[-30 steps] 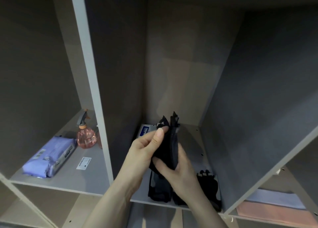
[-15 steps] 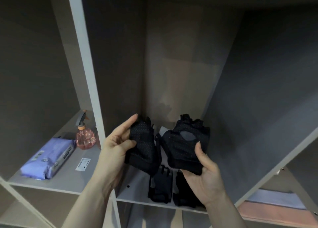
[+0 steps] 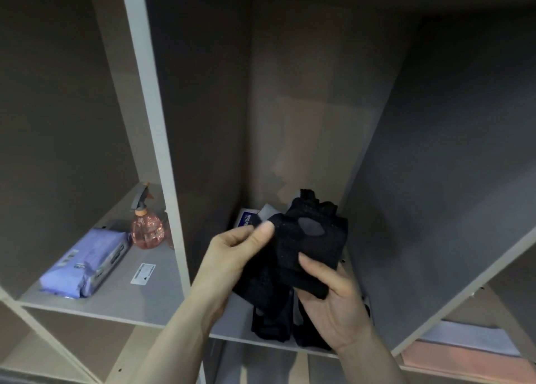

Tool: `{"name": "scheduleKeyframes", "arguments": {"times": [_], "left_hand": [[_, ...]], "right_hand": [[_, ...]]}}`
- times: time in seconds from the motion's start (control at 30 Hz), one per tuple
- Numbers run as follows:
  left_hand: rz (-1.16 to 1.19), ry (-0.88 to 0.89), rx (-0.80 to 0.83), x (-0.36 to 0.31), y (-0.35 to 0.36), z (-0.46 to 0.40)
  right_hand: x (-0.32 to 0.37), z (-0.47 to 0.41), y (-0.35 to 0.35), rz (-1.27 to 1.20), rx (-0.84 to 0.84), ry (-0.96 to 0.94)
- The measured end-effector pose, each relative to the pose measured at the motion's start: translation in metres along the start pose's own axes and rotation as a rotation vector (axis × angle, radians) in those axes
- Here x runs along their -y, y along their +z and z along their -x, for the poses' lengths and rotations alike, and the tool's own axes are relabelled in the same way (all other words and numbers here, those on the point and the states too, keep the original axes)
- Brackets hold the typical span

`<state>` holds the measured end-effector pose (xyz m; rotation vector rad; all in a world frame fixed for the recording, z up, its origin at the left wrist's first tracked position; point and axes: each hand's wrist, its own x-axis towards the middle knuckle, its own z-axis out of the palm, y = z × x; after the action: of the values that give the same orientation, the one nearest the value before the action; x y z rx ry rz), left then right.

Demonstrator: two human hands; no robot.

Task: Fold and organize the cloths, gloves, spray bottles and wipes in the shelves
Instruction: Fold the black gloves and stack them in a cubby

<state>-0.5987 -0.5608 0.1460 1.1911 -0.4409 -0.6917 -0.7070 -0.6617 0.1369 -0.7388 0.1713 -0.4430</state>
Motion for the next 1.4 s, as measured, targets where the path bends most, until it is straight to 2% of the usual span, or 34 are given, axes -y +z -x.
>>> {"name": "scheduleKeyframes", "arguments": {"times": [0.13,0.23,0.3,0.37,0.47,0.7,0.87,0.97,1.13,1.2,1.3,1.4], "left_hand": [[-0.139,0.083,-0.066,-0.001,0.003,-0.002],[-0.25,0.085,-0.011,-0.001,-0.001,-0.001],[-0.224,0.06,0.008,-0.002,-0.001,-0.002],[-0.058,-0.063,0.098,-0.002,-0.001,-0.003],[0.212,-0.231,0.179,-0.004,-0.004,-0.003],[-0.12,-0.008,0.021,-0.003,0.001,0.0],[-0.164,-0.005,0.005,-0.006,0.0,0.003],[-0.172,0.01,0.006,-0.007,0.001,0.004],[-0.149,0.06,-0.025,-0.008,0.002,0.003],[-0.167,0.069,-0.009,-0.008,0.002,0.004],[-0.132,0.044,0.042,-0.007,0.002,0.007],[-0.028,0.074,0.005,-0.011,-0.005,0.006]], "right_hand": [[0.0,0.002,0.014,0.112,-0.09,-0.044],[0.005,-0.008,0.012,0.263,-0.3,-0.099],[0.008,-0.013,0.012,0.302,-0.385,-0.128],[0.011,-0.016,0.013,0.282,-0.416,-0.145],[0.013,-0.018,0.015,0.23,-0.407,-0.105],[0.015,-0.016,0.021,0.231,-0.32,-0.073],[0.025,-0.019,0.019,0.207,-0.327,-0.121],[0.022,-0.022,0.018,0.164,-0.331,-0.088],[0.016,-0.011,0.012,0.101,-0.157,0.073],[0.009,-0.006,0.015,0.17,-0.127,0.109],[0.009,-0.01,0.013,0.27,-0.299,0.049],[0.022,-0.013,0.004,0.185,-0.384,0.004]]}}
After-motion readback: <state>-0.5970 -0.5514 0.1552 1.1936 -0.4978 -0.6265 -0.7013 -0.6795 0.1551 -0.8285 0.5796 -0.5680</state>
